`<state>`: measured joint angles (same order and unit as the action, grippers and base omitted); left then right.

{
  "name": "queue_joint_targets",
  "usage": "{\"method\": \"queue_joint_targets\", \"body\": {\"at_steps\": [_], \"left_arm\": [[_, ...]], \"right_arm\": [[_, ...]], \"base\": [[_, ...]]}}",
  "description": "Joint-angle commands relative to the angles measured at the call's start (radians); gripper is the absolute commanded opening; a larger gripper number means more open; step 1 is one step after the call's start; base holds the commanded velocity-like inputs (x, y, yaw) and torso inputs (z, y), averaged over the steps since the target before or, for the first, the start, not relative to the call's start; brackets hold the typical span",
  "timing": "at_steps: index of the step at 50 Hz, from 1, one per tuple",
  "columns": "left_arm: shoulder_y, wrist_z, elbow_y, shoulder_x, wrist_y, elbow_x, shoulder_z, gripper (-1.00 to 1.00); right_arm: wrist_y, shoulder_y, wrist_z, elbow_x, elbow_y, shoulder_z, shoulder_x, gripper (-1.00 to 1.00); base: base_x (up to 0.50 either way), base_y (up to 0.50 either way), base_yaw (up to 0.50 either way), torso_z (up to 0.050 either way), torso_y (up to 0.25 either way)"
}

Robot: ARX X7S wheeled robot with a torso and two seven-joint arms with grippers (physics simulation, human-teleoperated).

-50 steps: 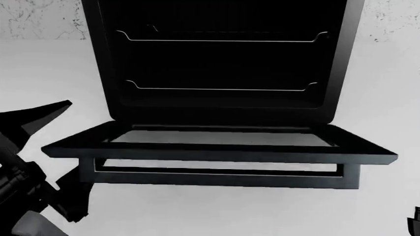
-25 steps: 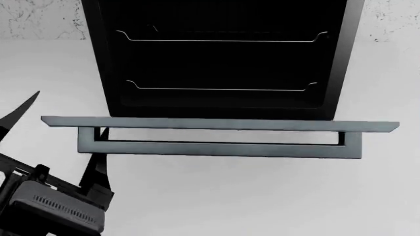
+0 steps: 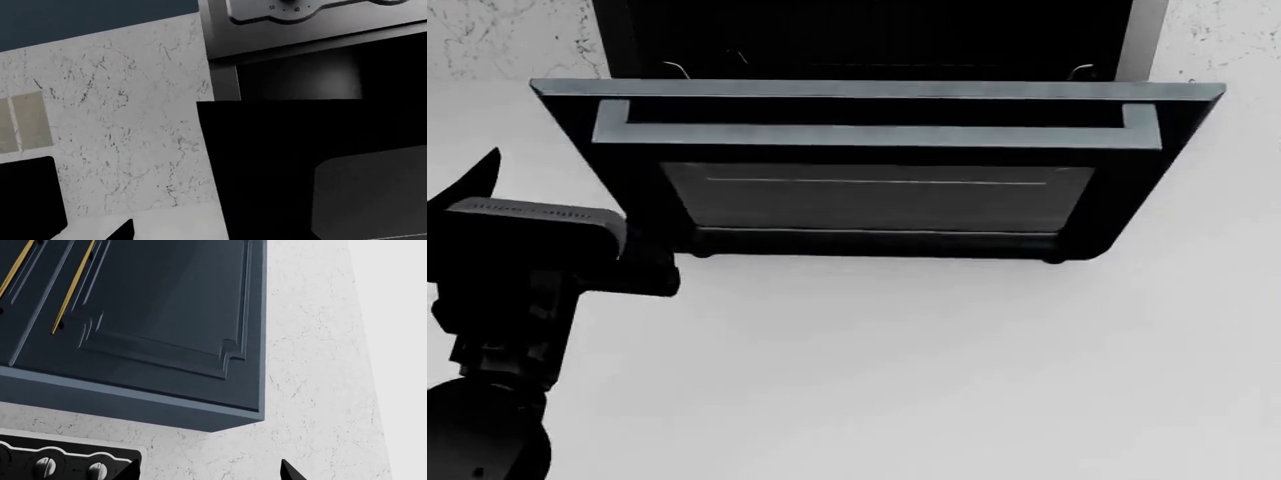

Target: Close the toaster oven door.

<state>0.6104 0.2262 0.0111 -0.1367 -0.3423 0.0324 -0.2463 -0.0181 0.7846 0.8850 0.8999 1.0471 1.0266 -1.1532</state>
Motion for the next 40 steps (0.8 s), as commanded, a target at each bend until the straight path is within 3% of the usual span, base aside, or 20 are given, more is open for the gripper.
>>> {"method": "queue_joint_targets", "body": {"at_steps": [1, 7, 19, 26, 32, 37, 40], "left_arm": [[0.190, 0.003, -0.281, 0.060, -0.002, 0.030, -0.003, 1.00], [0.281, 0.010, -0.435, 0.074, 0.053, 0.004, -0.040, 1.00], [0.489, 0.090, -0.937, 0.133, 0.308, -0.018, -0.125, 1.00], [0.603, 0.180, -1.193, 0.136, 0.456, 0.231, -0.431, 1.00], [0.643, 0.225, -1.259, 0.136, 0.512, 0.440, -0.663, 1.00], [0.653, 0.237, -1.271, 0.134, 0.545, 0.503, -0.741, 1.00], [0.601, 0.299, -1.034, 0.045, 0.462, 0.498, -0.770, 1.00]], "right_arm": [[-0.004, 0.000, -0.016, -0.007, 0.000, 0.001, 0.023, 1.00], [-0.002, 0.000, -0.006, -0.004, 0.000, 0.001, 0.014, 1.00], [0.016, 0.000, -0.027, 0.012, 0.000, 0.027, 0.033, 1.00], [0.022, 0.000, -0.055, 0.009, 0.000, 0.037, 0.071, 1.00], [0.029, 0.000, -0.055, 0.008, 0.000, 0.036, 0.070, 1.00], [0.032, 0.000, -0.051, 0.012, 0.000, 0.040, 0.064, 1.00], [0.028, 0.000, -0.053, 0.011, 0.000, 0.041, 0.066, 1.00]], "base": [[0.00, 0.00, 0.00, 0.000, 0.000], [0.00, 0.00, 0.00, 0.000, 0.000], [0.00, 0.00, 0.00, 0.000, 0.000], [0.03, 0.00, -0.01, 0.003, 0.000], [0.05, 0.00, -0.01, 0.003, 0.000], [0.05, 0.00, -0.01, 0.002, 0.000], [0.04, 0.00, -0.01, 0.003, 0.000]]}}
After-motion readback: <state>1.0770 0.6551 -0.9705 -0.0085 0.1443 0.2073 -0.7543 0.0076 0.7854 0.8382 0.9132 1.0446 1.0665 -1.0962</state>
